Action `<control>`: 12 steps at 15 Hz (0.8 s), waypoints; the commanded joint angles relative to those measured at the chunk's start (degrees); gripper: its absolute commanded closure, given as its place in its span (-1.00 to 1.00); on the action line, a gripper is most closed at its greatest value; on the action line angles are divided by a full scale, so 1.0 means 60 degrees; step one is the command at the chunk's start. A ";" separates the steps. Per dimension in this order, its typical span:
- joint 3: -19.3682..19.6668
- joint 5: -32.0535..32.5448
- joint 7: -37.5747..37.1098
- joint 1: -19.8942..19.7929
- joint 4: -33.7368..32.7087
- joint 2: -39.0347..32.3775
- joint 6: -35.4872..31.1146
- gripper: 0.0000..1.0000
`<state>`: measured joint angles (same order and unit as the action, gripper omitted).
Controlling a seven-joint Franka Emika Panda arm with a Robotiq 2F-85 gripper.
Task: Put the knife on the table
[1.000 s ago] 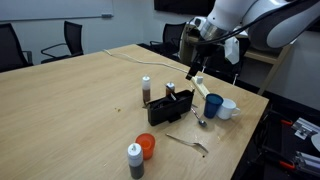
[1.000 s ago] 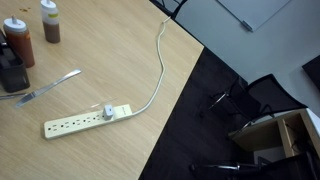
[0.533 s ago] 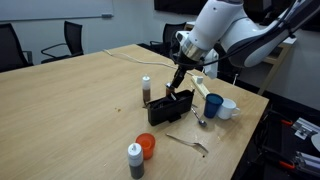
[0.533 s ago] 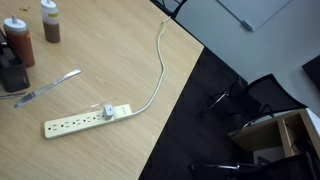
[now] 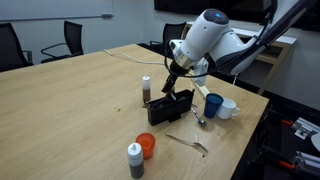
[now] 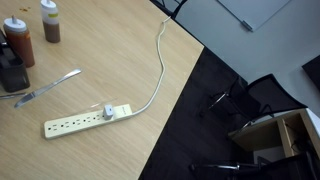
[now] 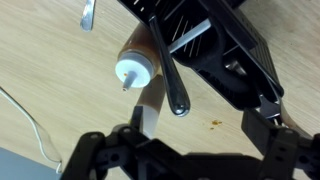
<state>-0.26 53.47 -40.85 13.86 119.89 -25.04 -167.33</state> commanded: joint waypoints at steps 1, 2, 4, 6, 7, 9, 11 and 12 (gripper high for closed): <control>0.0464 0.0663 -0.0746 0.0343 -0.0185 -0.0165 -0.0293 -1.00; 0.0539 0.0781 -0.0904 0.0400 -0.0176 -0.0178 -0.0318 -1.00; 0.0668 0.1011 -0.1151 0.0461 -0.0128 -0.0242 -0.0366 -1.00; 0.0801 0.1274 -0.1416 0.0534 -0.0147 -0.0313 -0.0410 -1.00; 0.0859 0.1387 -0.1518 0.0576 -0.0174 -0.0348 -0.0423 -1.00; 0.0908 0.1567 -0.1651 0.0622 -0.0207 -0.0417 -0.0473 -1.00; 0.0897 0.1663 -0.1655 0.0646 -0.0247 -0.0514 -0.0524 -1.00; 0.0894 0.1698 -0.1654 0.0663 -0.0274 -0.0576 -0.0537 -1.00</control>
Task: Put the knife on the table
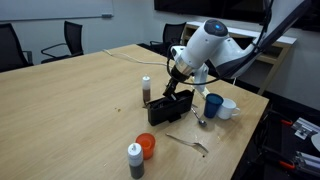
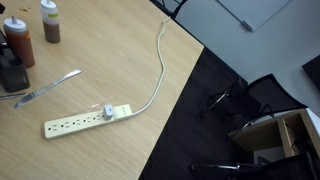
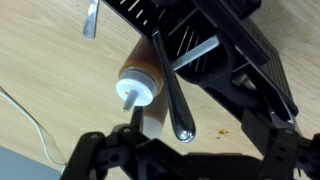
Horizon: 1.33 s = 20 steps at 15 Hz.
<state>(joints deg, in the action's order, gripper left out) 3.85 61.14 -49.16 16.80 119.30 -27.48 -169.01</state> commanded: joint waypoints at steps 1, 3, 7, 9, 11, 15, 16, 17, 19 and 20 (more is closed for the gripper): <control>0.0208 0.0430 -0.0260 0.0186 -0.0191 -0.0218 -0.0265 -1.00; 0.0214 0.0457 -0.0226 0.0207 -0.0213 -0.0291 -0.0275 -1.00; 0.0296 0.0649 -0.0250 0.0264 -0.0415 -0.0471 -0.0264 -1.00; 0.0324 0.0675 -0.0269 0.0253 -0.0507 -0.0530 -0.0269 -1.00; 0.0417 0.0730 -0.0340 0.0273 -0.0618 -0.0588 -0.0267 -0.71; 0.0542 0.0671 -0.0359 0.0245 -0.0751 -0.0728 -0.0374 -0.07; 0.0563 0.0653 -0.0365 0.0245 -0.0768 -0.0750 -0.0402 0.08; 0.0588 0.0654 -0.0373 0.0256 -0.0798 -0.0762 -0.0428 0.20; 0.0634 0.0663 -0.0406 0.0274 -0.0853 -0.0743 -0.0474 0.49; 0.0649 0.0634 -0.0422 0.0259 -0.0851 -0.0723 -0.0496 0.64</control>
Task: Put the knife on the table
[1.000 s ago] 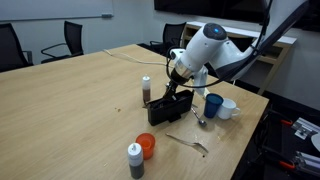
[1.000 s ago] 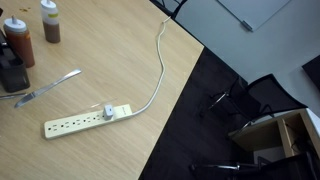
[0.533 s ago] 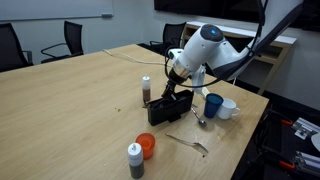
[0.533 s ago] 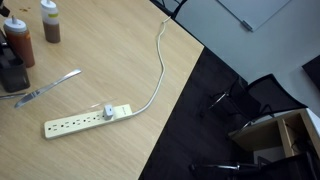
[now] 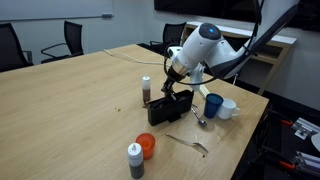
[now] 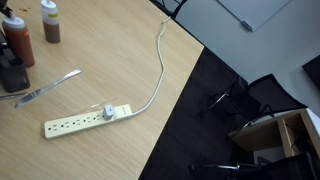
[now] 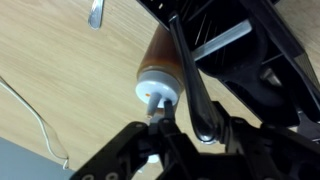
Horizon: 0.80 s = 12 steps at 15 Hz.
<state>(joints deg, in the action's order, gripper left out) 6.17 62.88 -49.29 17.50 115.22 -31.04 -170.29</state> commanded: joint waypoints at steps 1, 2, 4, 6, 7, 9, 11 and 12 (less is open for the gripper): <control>0.0286 0.0338 -0.0423 0.0141 -0.0169 -0.0117 -0.0304 0.77; 0.0312 0.0327 -0.0463 0.0139 -0.0165 -0.0107 -0.0326 0.91; 0.0379 0.0322 -0.0570 0.0147 -0.0161 -0.0087 -0.0352 1.00; 0.0458 0.0336 -0.0659 0.0173 -0.0156 -0.0063 -0.0359 0.94; 0.0479 0.0348 -0.0731 0.0185 -0.0151 -0.0047 -0.0367 0.94; 0.0534 0.0402 -0.0831 0.0223 -0.0144 0.0006 -0.0343 0.94; 0.0614 0.0436 -0.0944 0.0261 -0.0141 0.0056 -0.0342 0.94; 0.0647 0.0435 -0.0988 0.0278 -0.0143 0.0077 -0.0354 0.94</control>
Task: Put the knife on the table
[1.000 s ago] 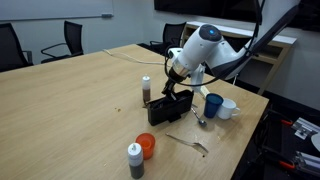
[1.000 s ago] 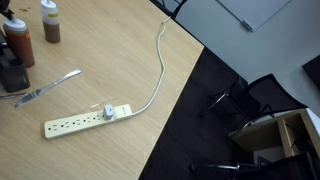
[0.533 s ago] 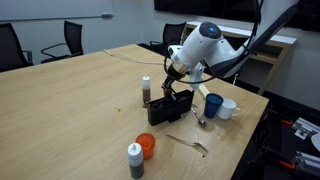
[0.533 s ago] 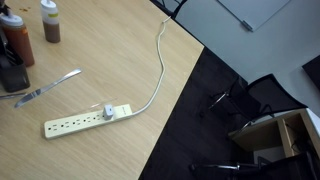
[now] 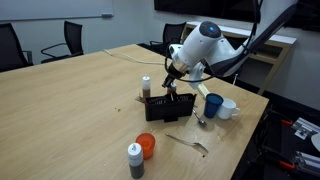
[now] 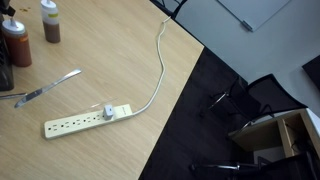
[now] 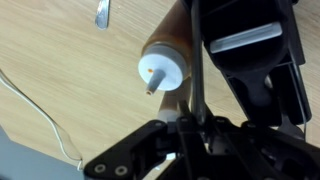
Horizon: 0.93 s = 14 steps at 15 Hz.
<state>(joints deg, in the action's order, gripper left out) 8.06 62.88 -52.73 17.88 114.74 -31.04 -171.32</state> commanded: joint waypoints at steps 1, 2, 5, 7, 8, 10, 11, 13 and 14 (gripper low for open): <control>0.0379 0.0444 -0.0451 0.0245 -0.0073 0.0113 -0.0170 0.94; 0.0448 0.0477 -0.0495 0.0302 -0.0087 0.0172 -0.0131 0.94; 0.0589 0.0427 -0.0524 0.0420 -0.0057 0.0475 0.0017 0.94; 0.0672 0.0414 -0.0556 0.0512 -0.0008 0.0725 0.0055 0.94; 0.0709 0.0423 -0.0593 0.0559 0.0007 0.0840 0.0049 0.94; 0.0789 0.0472 -0.0701 0.0679 0.0005 0.1056 0.0021 0.94; 0.0814 0.0484 -0.0744 0.0739 -0.0005 0.1150 0.0003 0.94; 0.0859 0.0534 -0.0841 0.0870 -0.0035 0.1316 -0.0023 0.94; 0.0854 0.0561 -0.0871 0.0925 -0.0047 0.1412 -0.0023 0.94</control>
<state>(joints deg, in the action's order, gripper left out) 11.73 63.36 -55.53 21.76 114.03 -24.37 -171.41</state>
